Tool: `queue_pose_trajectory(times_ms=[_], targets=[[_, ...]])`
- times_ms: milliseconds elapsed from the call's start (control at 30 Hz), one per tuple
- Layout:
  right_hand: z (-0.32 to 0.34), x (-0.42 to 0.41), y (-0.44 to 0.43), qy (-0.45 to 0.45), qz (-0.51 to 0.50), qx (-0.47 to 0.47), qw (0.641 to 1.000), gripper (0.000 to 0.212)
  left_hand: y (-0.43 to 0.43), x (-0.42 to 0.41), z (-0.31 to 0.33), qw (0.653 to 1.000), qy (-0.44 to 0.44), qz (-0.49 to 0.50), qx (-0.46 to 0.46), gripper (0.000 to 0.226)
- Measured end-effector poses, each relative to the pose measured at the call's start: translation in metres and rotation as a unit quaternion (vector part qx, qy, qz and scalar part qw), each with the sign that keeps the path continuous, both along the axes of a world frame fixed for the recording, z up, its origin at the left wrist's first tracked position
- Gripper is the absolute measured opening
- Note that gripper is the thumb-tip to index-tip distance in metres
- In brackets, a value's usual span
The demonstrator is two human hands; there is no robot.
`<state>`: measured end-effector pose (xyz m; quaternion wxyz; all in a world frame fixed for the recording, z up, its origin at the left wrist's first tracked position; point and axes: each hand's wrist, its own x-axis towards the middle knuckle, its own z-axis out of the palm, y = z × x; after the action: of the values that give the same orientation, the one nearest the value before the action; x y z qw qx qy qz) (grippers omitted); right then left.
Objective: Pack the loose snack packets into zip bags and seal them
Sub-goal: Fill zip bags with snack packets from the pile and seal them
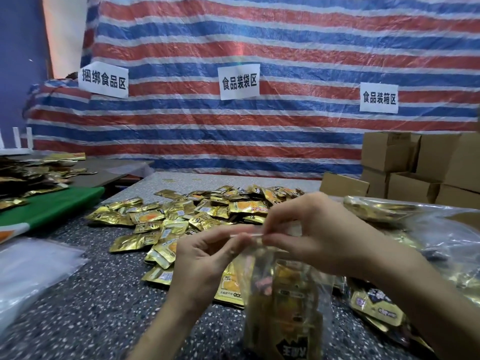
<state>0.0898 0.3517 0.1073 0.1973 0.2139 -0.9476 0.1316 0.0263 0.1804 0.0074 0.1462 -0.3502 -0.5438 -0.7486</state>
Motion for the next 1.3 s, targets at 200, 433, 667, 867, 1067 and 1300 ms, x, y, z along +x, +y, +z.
queue_pose_trajectory(times_ms=[200, 433, 667, 867, 1067, 1300], targets=[[0.005, 0.003, 0.001, -0.05, 0.019, -0.079, 0.995, 0.006, -0.001, -0.003, -0.002, 0.997, 0.028, 0.071, -0.014, 0.013], [0.009, 0.002, -0.014, -0.055, 0.002, -0.02, 0.998, 0.01, 0.003, 0.0, -0.005, 0.994, 0.068, 0.082, -0.016, 0.009], [0.01, 0.005, -0.019, -0.03, 0.004, 0.016, 0.999, 0.007, 0.0, 0.0, -0.003, 0.995, 0.074, 0.023, -0.065, 0.028], [0.013, 0.01, -0.015, -0.092, 0.036, -0.055, 0.994, 0.02, 0.002, 0.001, -0.003, 0.989, 0.125, 0.044, -0.06, 0.027], [0.021, 0.01, -0.008, -0.11, 0.02, -0.032, 0.993, 0.015, 0.001, 0.003, 0.0, 0.993, 0.103, 0.03, -0.047, 0.024], [0.022, 0.011, -0.007, -0.092, 0.038, -0.056, 0.993, 0.011, -0.005, 0.005, 0.008, 0.998, 0.066, 0.012, 0.013, 0.019]])
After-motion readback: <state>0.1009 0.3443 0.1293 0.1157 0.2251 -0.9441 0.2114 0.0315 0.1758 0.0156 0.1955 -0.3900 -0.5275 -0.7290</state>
